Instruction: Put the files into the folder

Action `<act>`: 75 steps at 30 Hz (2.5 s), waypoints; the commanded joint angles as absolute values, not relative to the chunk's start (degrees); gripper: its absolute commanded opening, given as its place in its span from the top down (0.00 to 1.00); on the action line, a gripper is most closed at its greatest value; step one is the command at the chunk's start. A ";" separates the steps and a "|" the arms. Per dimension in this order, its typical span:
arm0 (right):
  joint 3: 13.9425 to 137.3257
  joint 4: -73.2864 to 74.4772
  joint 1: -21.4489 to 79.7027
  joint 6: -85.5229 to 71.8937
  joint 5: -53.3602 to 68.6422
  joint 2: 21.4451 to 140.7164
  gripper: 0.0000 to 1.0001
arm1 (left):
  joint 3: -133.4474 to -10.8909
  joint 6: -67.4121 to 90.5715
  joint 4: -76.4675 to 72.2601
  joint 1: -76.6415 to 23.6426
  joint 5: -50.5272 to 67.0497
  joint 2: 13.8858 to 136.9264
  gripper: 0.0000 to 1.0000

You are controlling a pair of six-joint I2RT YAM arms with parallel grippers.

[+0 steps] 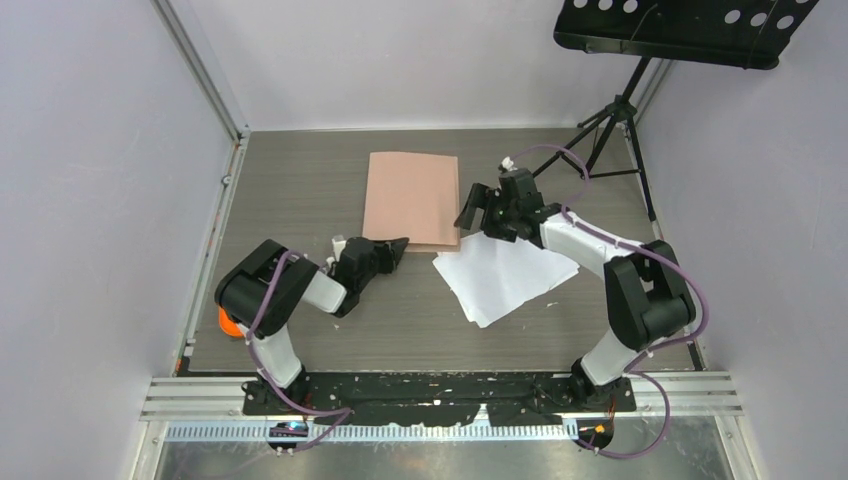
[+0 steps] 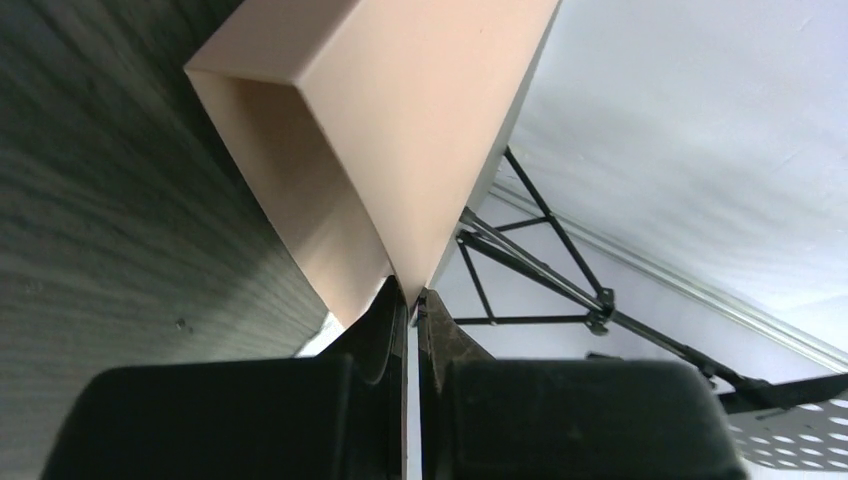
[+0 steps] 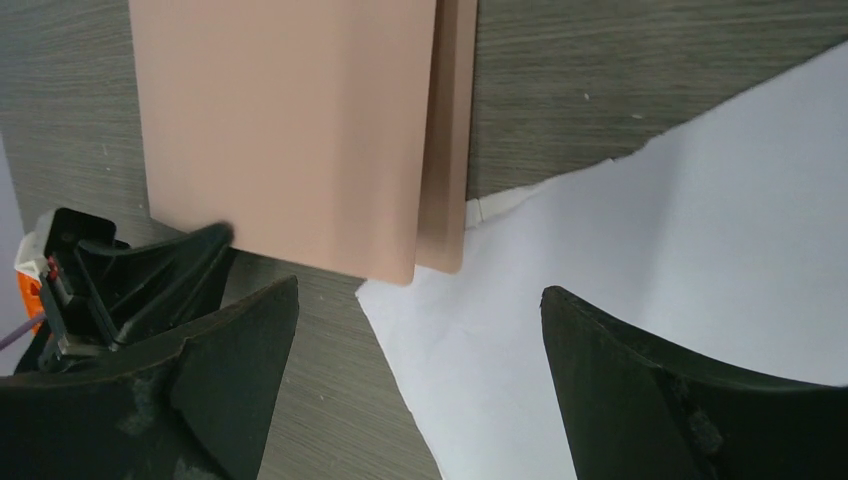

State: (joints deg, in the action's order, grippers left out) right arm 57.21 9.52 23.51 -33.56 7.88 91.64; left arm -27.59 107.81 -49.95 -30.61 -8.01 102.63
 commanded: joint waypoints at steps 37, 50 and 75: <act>60.80 -9.11 29.78 -55.05 11.24 95.13 0.94 | -12.90 98.47 -28.28 -34.10 10.47 66.35 0.57; 70.39 21.45 47.52 -48.29 -20.05 80.48 0.94 | -45.52 53.77 38.72 -22.36 -6.68 46.25 0.38; 86.12 26.56 61.68 -41.89 -28.84 90.31 0.37 | -51.19 47.20 29.38 -13.44 12.02 64.71 0.52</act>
